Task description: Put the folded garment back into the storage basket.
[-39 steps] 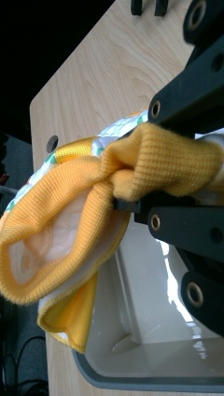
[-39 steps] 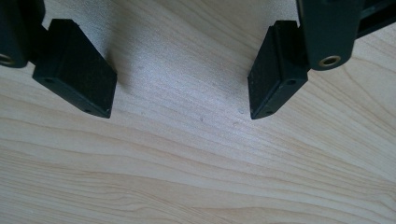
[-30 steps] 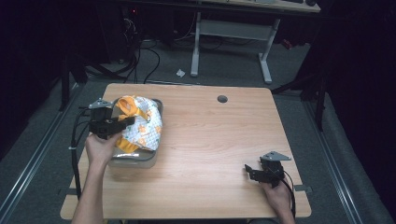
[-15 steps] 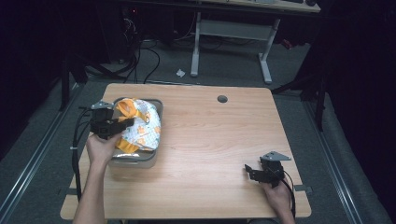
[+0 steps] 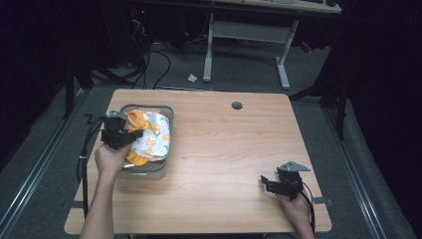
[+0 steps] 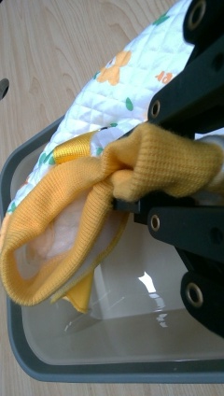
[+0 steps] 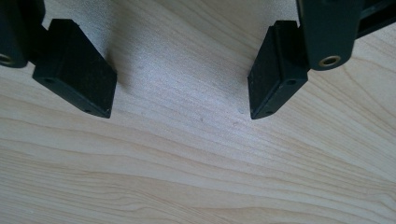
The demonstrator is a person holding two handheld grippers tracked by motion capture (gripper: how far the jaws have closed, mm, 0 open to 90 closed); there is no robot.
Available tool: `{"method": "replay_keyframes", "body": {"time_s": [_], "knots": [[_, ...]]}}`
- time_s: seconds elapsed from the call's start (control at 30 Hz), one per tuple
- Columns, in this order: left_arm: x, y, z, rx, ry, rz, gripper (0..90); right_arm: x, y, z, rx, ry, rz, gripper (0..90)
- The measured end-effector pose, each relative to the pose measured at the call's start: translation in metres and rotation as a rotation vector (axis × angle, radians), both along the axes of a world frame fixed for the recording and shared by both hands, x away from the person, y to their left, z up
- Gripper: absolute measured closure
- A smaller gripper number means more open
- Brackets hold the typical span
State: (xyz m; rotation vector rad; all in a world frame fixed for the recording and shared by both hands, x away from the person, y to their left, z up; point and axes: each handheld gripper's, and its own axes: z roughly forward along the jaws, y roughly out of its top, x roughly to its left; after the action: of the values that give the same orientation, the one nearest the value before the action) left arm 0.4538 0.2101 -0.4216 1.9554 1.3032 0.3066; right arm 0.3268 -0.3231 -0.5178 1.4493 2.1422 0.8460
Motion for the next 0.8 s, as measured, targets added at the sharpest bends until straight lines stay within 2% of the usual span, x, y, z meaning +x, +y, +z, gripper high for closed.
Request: {"method": "replay_keyframes", "body": {"time_s": [0.33, 0.57, 0.8], "knots": [[0.004, -0.005, -0.008, 0.048, 0.015, -0.001, 76.0, 0.000, 0.000, 0.000, 0.000, 0.000, 0.000, 24.2], [0.007, -0.010, -0.015, 0.104, 0.036, 0.004, 76.0, 0.000, 0.000, 0.000, 0.000, 0.000, 0.000, 24.2], [0.009, -0.005, -0.025, 0.106, 0.073, 0.025, 73.7, 0.000, 0.000, 0.000, 0.000, 0.000, 0.000, 24.2]]}}
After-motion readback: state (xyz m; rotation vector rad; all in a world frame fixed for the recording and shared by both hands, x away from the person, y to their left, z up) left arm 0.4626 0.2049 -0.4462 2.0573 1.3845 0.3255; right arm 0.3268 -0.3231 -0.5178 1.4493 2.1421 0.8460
